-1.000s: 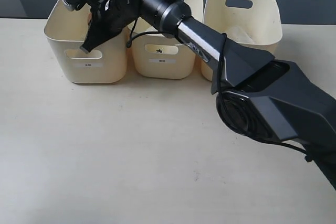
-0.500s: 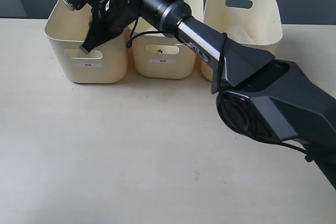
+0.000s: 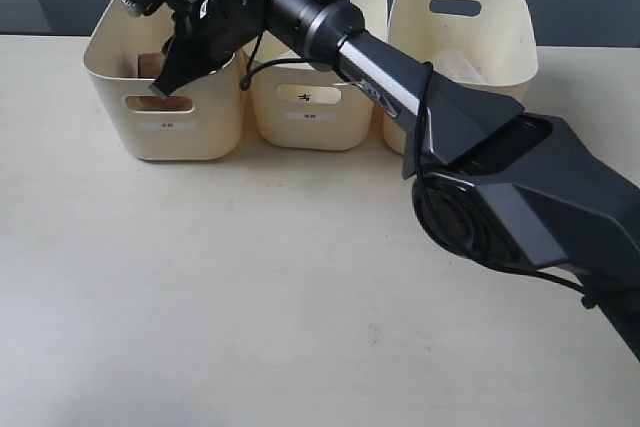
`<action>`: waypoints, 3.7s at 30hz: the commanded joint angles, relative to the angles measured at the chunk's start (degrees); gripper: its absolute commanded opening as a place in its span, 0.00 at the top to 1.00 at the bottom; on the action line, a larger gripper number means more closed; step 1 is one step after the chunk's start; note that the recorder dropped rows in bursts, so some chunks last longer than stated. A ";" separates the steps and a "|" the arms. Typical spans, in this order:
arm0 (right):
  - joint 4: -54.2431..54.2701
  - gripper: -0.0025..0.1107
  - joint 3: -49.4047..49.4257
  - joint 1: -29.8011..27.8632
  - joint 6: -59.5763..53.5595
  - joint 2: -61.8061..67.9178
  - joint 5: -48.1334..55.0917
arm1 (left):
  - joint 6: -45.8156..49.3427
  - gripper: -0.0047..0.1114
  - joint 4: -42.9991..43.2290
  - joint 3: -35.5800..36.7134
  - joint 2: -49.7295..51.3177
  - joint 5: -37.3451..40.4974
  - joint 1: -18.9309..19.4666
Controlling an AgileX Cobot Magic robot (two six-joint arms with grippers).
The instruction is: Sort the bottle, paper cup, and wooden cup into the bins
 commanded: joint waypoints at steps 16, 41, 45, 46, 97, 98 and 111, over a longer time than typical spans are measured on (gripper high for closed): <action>0.23 0.68 -0.04 -0.21 0.26 -3.28 -4.85 | -0.11 0.96 -0.04 0.07 -0.28 0.00 -0.20; -3.04 0.99 -0.04 4.69 -2.60 -21.26 22.14 | -0.11 0.96 -0.04 0.07 -0.28 0.00 -0.20; -3.32 0.99 -0.04 6.01 -1.22 -25.58 23.68 | -0.11 0.96 -0.04 0.07 -0.28 0.00 -0.20; -3.32 0.99 -0.04 6.38 -1.22 -26.85 23.68 | -0.11 0.96 -0.04 0.07 -0.28 0.00 -0.20; -49.74 0.99 56.88 25.67 33.30 -97.03 23.68 | -0.11 0.96 -0.04 0.07 -0.28 0.00 -0.20; -49.74 0.99 59.42 25.67 33.88 -98.10 23.68 | -0.11 0.96 -0.04 0.07 -0.28 0.00 -0.20; -50.55 0.99 73.22 25.67 38.92 -103.57 23.68 | -0.11 0.96 -0.04 0.07 -0.28 0.00 -0.20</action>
